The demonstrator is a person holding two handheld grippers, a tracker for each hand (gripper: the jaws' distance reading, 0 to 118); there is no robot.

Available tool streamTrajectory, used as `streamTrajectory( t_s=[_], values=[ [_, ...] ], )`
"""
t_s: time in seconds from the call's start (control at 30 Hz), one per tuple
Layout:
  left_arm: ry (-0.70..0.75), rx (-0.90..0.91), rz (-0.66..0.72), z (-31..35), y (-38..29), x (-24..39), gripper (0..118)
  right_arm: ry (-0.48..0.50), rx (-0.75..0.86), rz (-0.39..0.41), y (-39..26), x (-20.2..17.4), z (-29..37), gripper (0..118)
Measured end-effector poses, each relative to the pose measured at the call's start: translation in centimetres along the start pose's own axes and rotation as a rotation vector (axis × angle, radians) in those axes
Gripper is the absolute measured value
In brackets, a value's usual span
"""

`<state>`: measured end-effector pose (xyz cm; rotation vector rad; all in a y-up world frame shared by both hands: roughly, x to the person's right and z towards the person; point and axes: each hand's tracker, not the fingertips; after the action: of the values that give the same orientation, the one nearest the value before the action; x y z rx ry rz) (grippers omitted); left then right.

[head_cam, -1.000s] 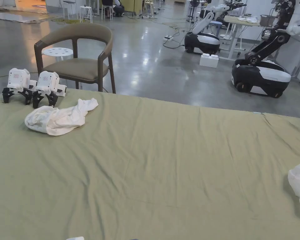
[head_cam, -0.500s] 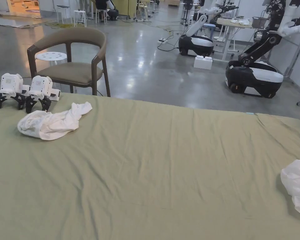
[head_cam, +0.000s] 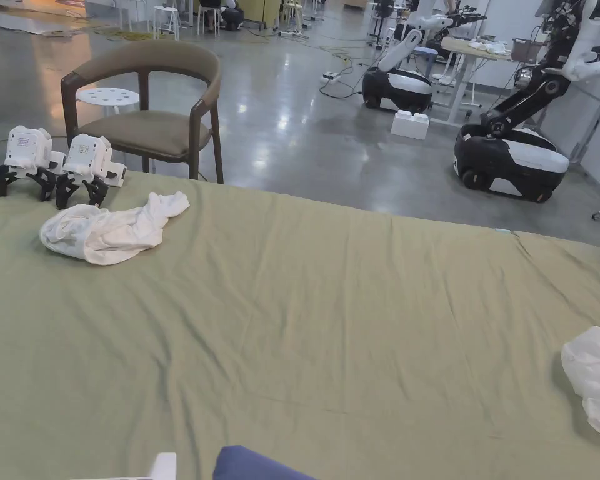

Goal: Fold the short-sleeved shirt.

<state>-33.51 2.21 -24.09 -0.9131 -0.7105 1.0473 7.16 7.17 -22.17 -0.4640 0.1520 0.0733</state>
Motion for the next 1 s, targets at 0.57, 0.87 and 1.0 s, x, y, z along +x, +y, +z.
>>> streamTrajectory(
  t_s=[0.57, 0.87, 1.0],
  values=[
    [0.516, 0.172, -0.071, 28.7, 10.9, 4.2, 17, -0.062, 0.232, 0.027, 14.4, 3.1, -0.7, 0],
    [0.802, 0.176, 0.039, 32.5, 11.3, 2.6, 19, -0.058, 0.205, 0.03, 13.5, 2.3, -1.1, 0],
    [0.881, 0.195, 0.032, 32.5, 11.1, 2.9, 28, -0.057, 0.189, 0.032, 13.2, 2.4, -1.2, 0]
  ],
)
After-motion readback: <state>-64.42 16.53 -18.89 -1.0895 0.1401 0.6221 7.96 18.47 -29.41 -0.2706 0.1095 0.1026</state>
